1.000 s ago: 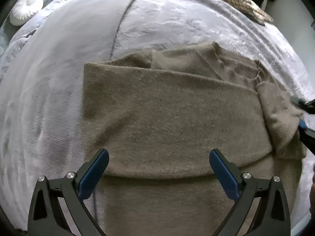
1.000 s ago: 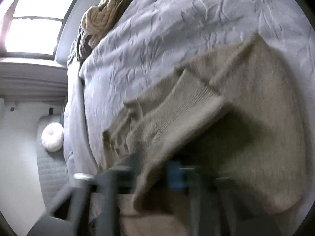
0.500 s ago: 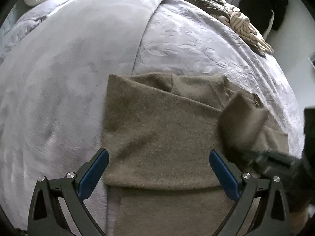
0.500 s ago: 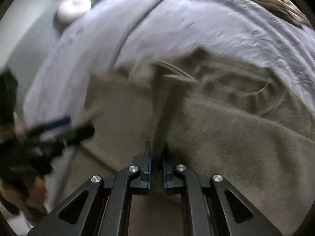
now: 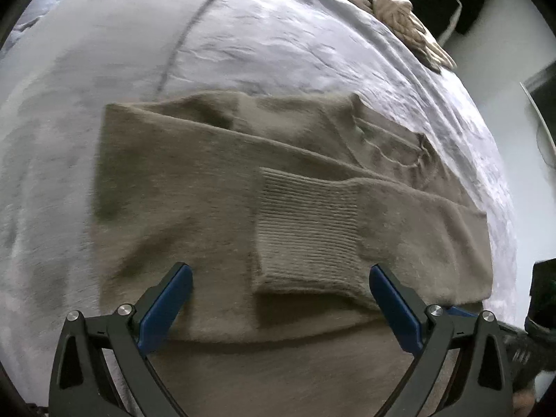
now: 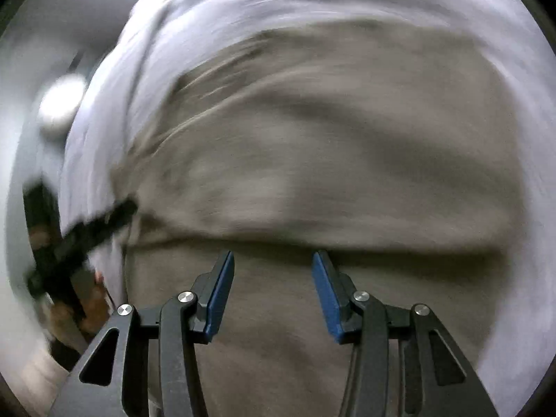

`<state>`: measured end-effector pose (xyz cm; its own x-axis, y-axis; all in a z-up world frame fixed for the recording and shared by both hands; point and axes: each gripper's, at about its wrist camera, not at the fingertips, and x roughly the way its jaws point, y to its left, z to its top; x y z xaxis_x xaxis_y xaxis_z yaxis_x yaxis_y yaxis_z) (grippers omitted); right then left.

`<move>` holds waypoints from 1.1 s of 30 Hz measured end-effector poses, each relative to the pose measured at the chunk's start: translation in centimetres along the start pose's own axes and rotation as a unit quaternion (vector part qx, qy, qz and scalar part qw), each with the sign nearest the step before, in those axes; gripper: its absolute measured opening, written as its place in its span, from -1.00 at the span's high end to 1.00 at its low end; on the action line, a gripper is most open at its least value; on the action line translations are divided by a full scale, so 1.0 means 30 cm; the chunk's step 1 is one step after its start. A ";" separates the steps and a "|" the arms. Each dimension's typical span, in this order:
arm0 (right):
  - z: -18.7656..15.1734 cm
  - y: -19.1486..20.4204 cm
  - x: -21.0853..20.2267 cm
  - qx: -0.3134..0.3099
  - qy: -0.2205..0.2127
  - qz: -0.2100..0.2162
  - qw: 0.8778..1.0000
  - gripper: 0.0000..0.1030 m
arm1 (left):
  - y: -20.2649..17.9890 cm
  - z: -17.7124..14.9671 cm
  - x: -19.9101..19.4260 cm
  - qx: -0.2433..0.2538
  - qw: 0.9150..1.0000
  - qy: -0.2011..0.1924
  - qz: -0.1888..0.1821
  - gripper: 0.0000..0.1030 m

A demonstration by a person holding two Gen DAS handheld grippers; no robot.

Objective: Fold small clothes

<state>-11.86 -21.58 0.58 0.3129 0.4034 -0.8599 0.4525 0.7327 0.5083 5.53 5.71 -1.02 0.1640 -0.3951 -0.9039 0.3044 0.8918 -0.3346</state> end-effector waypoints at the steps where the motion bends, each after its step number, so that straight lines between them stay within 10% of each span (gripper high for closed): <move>1: -0.003 -0.063 -0.025 0.039 -0.012 0.013 0.999 0.01 | -0.006 0.003 0.008 0.002 1.000 0.002 -0.001 -0.97; 5: 0.027 -0.247 -0.093 0.167 -0.070 0.058 0.982 0.01 | -0.028 0.020 0.030 0.010 1.000 0.011 -0.002 0.02; 8: 0.067 -0.286 -0.131 0.185 -0.097 0.039 0.977 0.88 | -0.022 0.035 0.026 0.008 1.000 0.017 -0.016 0.79; 22: 0.079 -0.369 -0.143 0.123 -0.075 0.022 0.989 0.81 | 0.006 -0.071 -0.020 0.023 0.999 0.020 -0.019 0.79; 27: 0.034 -0.311 -0.191 0.089 -0.042 -0.003 0.995 0.55 | 0.012 -0.084 -0.064 0.056 0.998 0.022 0.018 0.79; 33: 0.066 -0.300 -0.339 0.083 -0.134 0.000 0.988 -0.18 | 0.017 -0.056 -0.108 0.062 0.998 0.005 0.029 0.78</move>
<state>-17.45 -33.36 4.84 0.5129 0.2276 -0.8277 0.5754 0.6244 0.5282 3.59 7.82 1.30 0.1751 -0.3414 -0.9235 0.4084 0.8786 -0.2473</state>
